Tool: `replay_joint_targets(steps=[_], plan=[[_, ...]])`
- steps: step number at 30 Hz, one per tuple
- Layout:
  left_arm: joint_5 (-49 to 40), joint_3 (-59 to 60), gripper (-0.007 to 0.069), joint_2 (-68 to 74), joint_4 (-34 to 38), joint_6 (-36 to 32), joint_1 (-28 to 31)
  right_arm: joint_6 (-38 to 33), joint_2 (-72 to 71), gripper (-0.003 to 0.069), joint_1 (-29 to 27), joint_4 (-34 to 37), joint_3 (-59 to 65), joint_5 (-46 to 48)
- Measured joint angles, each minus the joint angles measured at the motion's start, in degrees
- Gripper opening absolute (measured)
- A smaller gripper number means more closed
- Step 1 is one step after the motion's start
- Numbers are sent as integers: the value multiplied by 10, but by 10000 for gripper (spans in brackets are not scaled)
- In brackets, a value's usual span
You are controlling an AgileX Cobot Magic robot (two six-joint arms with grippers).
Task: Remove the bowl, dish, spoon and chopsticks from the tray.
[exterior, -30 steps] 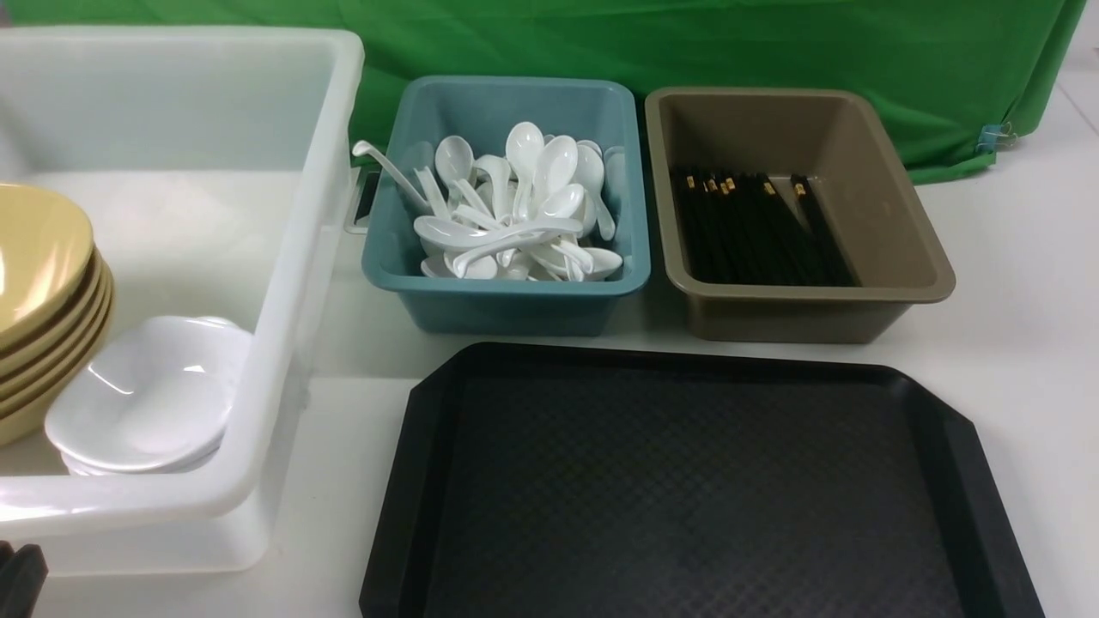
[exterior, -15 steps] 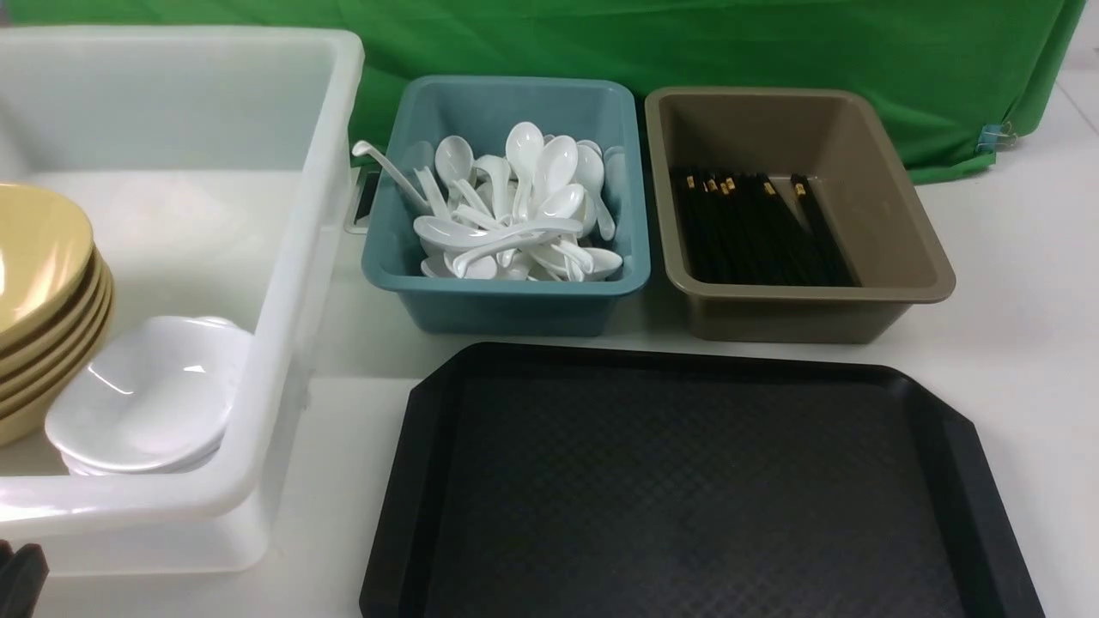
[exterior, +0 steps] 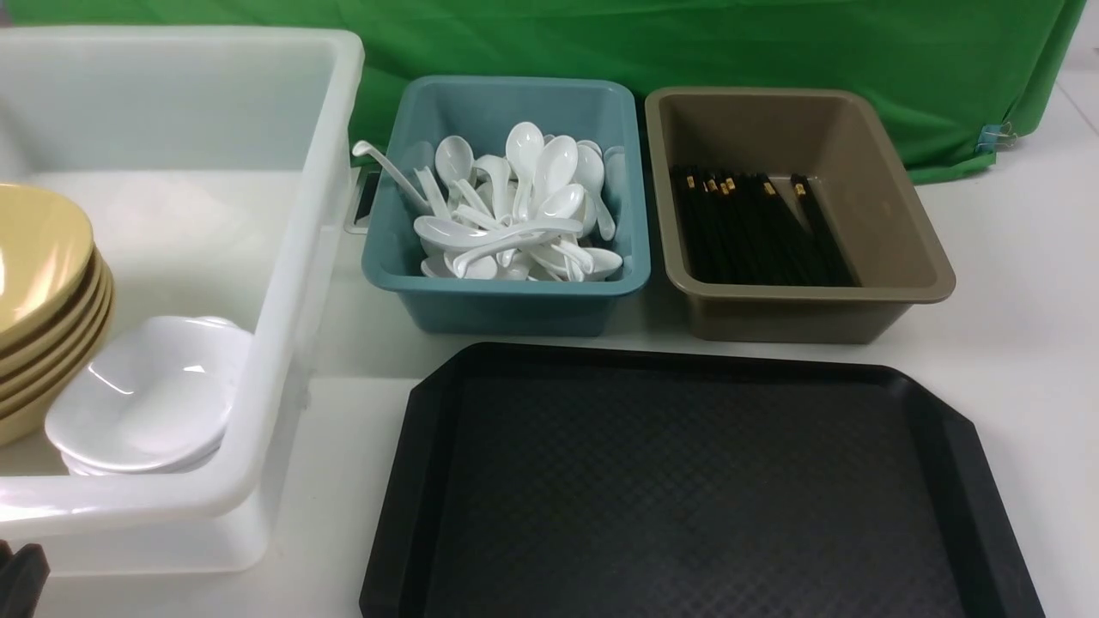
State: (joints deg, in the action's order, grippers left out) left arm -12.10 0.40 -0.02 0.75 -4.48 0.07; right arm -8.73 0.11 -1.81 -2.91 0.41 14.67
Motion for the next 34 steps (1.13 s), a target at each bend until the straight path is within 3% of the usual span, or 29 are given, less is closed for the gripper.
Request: replay_joint_targets(steps=[34], plan=[[0, 0, 90, 0, 0, -7, 0, 0, 0, 241, 0, 1, 0, -1]])
